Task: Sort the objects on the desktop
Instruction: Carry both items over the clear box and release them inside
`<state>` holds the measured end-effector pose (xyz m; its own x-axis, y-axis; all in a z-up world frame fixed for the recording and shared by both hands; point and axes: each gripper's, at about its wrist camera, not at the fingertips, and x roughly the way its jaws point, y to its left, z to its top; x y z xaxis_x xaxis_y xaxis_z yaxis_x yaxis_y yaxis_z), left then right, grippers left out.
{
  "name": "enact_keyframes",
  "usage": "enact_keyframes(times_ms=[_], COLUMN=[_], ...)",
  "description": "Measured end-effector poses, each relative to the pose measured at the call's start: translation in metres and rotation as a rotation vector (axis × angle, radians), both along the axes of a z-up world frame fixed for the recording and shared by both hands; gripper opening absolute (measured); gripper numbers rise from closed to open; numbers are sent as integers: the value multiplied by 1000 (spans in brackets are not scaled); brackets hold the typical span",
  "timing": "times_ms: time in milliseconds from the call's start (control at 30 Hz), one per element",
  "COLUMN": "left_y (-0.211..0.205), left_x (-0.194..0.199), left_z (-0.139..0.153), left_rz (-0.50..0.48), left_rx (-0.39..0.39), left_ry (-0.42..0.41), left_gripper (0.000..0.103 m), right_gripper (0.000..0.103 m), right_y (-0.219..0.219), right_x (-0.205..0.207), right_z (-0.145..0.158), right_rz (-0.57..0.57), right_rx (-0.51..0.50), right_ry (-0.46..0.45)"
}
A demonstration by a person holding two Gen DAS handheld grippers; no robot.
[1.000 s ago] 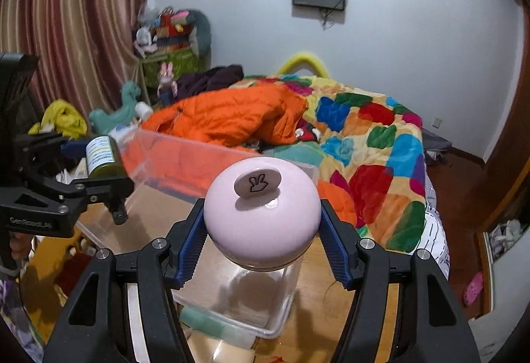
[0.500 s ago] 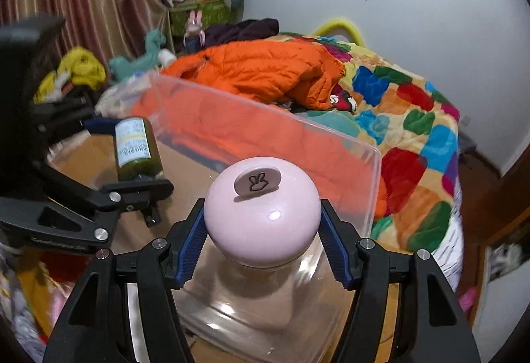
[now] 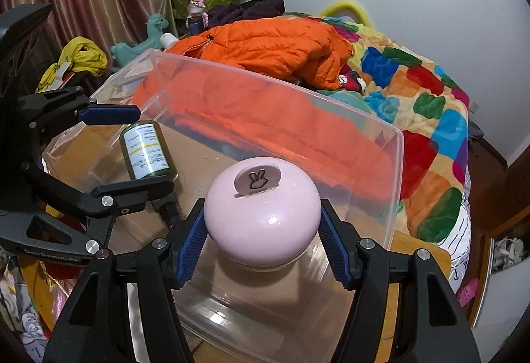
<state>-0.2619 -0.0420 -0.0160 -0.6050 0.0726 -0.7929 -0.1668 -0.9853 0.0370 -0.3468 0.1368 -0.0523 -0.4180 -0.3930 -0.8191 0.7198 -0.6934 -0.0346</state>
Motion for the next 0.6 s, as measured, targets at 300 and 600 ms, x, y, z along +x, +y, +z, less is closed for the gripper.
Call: enact_keyframes(times_ms=[300,600], left_y=[1,7], left_x=[2,18], left_z=[2,17], left_rz=[16,15], left_rx=[-12,-39], left_ry=[9,57], left_gripper=[80,80], right_gripper=[66,69], right_y=[-1,14], right_x=[14,31], right_z=[11,35], right_rz=[7,-9], right_rx=[22,-76], right_ry=[69,55])
